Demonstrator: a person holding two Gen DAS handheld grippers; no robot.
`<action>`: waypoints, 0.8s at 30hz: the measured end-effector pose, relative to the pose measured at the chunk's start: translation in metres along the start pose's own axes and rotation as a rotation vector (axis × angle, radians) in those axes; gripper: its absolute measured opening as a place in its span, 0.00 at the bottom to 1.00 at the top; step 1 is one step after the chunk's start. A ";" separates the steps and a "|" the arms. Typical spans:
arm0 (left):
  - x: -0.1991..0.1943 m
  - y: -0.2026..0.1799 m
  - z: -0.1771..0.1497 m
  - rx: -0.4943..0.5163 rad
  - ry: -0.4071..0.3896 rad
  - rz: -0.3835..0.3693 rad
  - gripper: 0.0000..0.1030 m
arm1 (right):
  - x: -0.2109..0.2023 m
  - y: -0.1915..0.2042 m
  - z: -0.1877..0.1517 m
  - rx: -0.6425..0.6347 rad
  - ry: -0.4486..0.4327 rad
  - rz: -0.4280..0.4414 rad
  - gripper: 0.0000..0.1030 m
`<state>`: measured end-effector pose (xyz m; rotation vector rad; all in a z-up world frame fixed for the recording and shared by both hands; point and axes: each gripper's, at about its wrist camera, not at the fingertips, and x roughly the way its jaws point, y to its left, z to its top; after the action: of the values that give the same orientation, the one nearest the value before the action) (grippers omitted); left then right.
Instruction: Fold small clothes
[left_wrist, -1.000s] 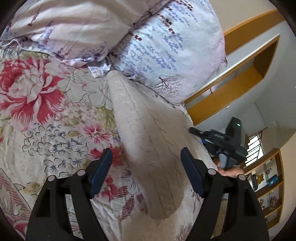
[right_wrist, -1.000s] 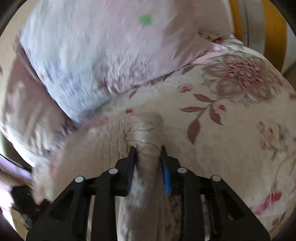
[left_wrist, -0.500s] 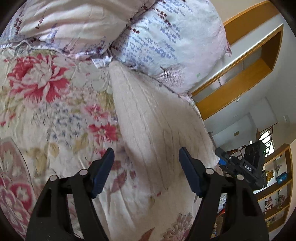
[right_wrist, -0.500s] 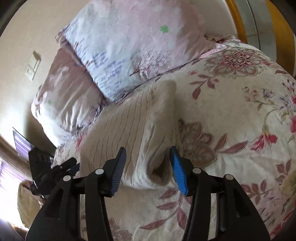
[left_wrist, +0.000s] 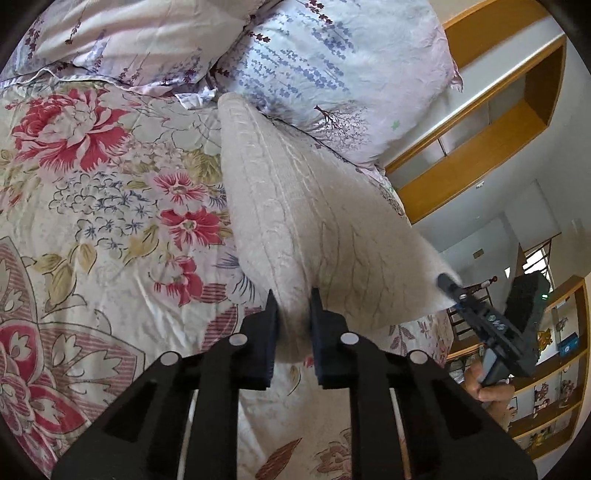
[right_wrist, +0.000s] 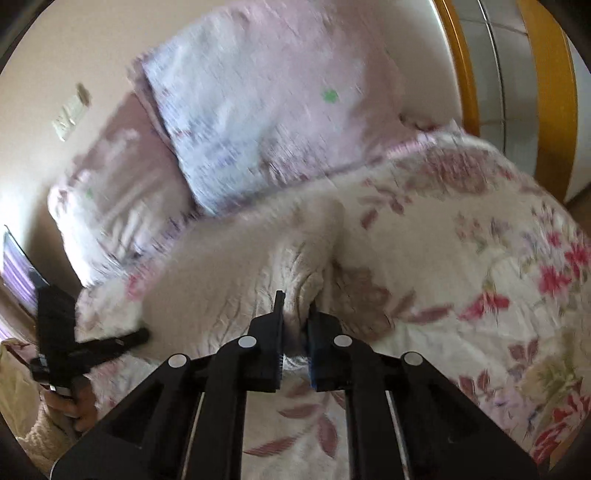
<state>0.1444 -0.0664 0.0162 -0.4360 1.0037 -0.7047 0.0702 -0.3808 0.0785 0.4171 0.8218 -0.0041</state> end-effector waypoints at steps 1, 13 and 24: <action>0.000 0.002 -0.001 -0.003 0.001 -0.003 0.14 | 0.003 -0.005 -0.003 0.014 0.010 -0.005 0.10; 0.005 0.003 -0.008 0.000 0.013 0.003 0.17 | 0.026 -0.027 -0.017 0.094 0.090 -0.041 0.11; -0.007 -0.011 0.033 0.033 -0.043 0.049 0.66 | 0.032 -0.043 0.032 0.339 0.088 0.173 0.45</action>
<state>0.1674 -0.0690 0.0430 -0.3955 0.9583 -0.6648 0.1075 -0.4267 0.0599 0.8117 0.8716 0.0363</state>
